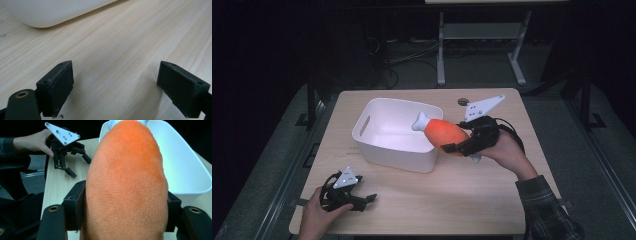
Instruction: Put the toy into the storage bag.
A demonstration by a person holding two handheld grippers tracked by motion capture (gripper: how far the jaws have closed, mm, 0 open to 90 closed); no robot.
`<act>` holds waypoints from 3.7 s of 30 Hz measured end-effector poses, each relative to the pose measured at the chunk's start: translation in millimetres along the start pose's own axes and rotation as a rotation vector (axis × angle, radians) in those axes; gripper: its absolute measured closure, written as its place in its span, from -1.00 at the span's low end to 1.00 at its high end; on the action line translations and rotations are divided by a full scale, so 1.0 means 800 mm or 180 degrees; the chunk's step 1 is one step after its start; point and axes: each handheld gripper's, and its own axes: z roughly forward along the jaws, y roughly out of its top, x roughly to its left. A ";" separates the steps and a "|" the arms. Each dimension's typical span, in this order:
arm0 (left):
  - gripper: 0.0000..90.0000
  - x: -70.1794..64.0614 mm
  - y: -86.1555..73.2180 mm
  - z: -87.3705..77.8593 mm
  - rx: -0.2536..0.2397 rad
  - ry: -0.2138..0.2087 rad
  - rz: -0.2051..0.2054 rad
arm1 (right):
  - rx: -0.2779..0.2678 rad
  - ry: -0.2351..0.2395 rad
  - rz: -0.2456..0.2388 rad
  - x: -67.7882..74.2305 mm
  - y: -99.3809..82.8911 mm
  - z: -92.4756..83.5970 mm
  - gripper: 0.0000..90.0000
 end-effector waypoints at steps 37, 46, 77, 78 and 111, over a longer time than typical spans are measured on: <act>-0.71 0.000 0.000 0.000 0.0000 0.0002 0.0006 | 0.0224 0.0222 -0.0187 -0.031 0.072 0.101 -0.21; -0.71 0.000 0.000 0.000 0.0000 0.0002 0.0006 | 0.0335 0.0302 -0.0242 -0.032 0.084 0.132 -0.21; -0.71 0.000 0.000 0.000 -0.0003 0.0002 0.0003 | 0.0595 0.0476 -0.0273 -0.032 0.091 0.193 -0.33; -0.71 0.000 0.000 0.000 -0.0002 0.0002 0.0004 | 0.0574 0.0469 -0.0284 -0.033 0.091 0.192 -0.33; -0.71 0.000 0.000 0.000 0.0002 0.0002 0.0004 | 0.0262 -0.0014 0.0035 -0.037 0.042 0.074 -0.64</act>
